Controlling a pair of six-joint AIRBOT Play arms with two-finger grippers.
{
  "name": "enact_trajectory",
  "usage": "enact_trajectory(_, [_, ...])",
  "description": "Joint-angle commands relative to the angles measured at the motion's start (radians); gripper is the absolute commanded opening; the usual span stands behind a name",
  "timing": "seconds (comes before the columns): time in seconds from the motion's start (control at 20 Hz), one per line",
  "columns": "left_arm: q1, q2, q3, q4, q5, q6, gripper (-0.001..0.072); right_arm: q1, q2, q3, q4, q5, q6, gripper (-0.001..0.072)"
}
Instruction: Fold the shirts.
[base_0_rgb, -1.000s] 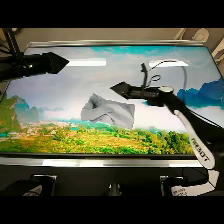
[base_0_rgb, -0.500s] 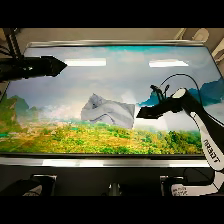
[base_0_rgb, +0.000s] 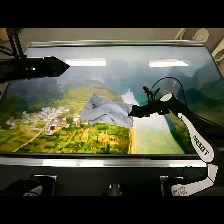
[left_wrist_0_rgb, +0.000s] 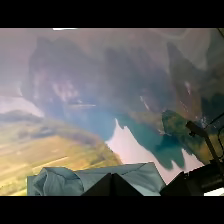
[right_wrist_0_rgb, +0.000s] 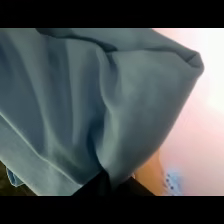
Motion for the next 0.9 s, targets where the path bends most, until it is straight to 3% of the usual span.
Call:
enact_trajectory(0.0, [-0.003,-0.001,0.000,0.001,0.003,-0.002,0.0023,-0.034,-0.005,0.077,0.100,0.090,-0.154,0.0021])
enact_trajectory(0.15, [-0.002,-0.001,0.000,0.005,0.002,0.000,0.0023,-0.138,0.034,0.299,0.101,0.299,-0.179,0.0021])
enact_trajectory(0.35, [-0.002,-0.003,0.000,0.005,0.003,0.001,0.0023,-0.346,0.096,0.621,0.102,0.461,-0.102,0.0023])
enact_trajectory(0.6, [-0.002,-0.003,0.000,0.005,0.003,0.002,0.0024,-0.618,0.097,0.719,0.103,0.519,-0.008,0.0022])
enact_trajectory(0.85, [-0.003,-0.017,-0.001,0.004,0.003,0.000,0.0024,-0.668,0.097,0.719,0.103,0.492,-0.014,0.0022])
